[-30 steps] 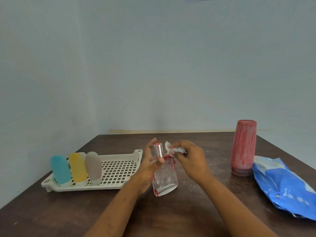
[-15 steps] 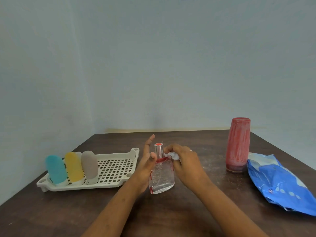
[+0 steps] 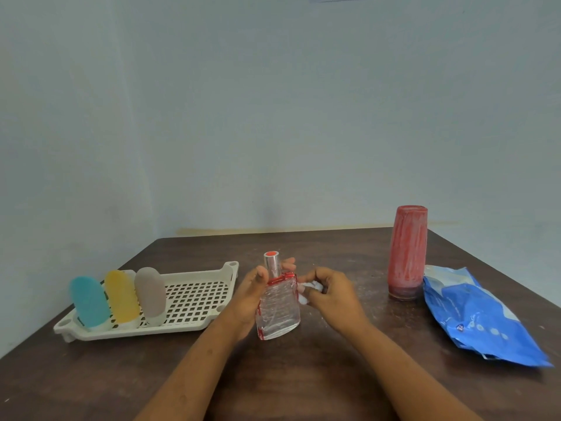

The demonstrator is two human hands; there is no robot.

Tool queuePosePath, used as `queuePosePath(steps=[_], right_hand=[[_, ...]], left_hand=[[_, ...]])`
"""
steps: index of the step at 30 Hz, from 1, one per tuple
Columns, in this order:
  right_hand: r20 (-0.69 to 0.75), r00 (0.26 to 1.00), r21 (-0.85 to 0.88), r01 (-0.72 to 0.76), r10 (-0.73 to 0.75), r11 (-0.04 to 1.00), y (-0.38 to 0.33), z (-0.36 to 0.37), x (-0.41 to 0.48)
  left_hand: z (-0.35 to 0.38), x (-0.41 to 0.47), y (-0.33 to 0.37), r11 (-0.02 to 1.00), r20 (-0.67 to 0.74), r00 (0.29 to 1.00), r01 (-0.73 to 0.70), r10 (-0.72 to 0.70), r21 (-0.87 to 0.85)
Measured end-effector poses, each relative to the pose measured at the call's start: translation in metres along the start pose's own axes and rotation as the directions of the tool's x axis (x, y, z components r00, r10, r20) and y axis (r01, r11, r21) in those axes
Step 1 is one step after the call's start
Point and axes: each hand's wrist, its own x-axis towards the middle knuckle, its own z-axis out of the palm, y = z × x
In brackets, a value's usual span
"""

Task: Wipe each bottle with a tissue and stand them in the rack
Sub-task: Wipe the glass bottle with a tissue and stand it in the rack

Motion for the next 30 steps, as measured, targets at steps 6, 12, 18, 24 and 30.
queuePosePath(steps=[6, 12, 18, 24, 30], right_hand=[[0.079, 0.996, 0.010, -0.047, 0.046, 0.999, 0.001, -0.003, 0.000], [0.153, 0.980, -0.081, -0.116, 0.127, 0.990, 0.007, -0.007, -0.001], [0.259, 0.950, -0.133, -0.145, 0.175, 0.981, 0.007, -0.010, -0.004], [0.190, 0.967, -0.149, -0.144, 0.171, 0.978, 0.012, -0.005, -0.003], [0.037, 0.990, 0.139, -0.143, 0.139, 0.980, 0.000, -0.001, -0.003]], left_hand=[[-0.002, 0.000, 0.000, 0.999, 0.008, 1.000, 0.030, -0.030, -0.019], [-0.003, 0.001, -0.001, 0.996, 0.021, 0.999, 0.036, -0.034, -0.083], [-0.008, 0.002, -0.004, 0.992, 0.022, 0.996, 0.090, -0.088, -0.090], [-0.002, 0.000, 0.002, 0.996, 0.056, 0.997, 0.065, -0.062, -0.063], [0.002, -0.002, 0.003, 0.999, 0.062, 0.998, 0.034, -0.033, -0.024]])
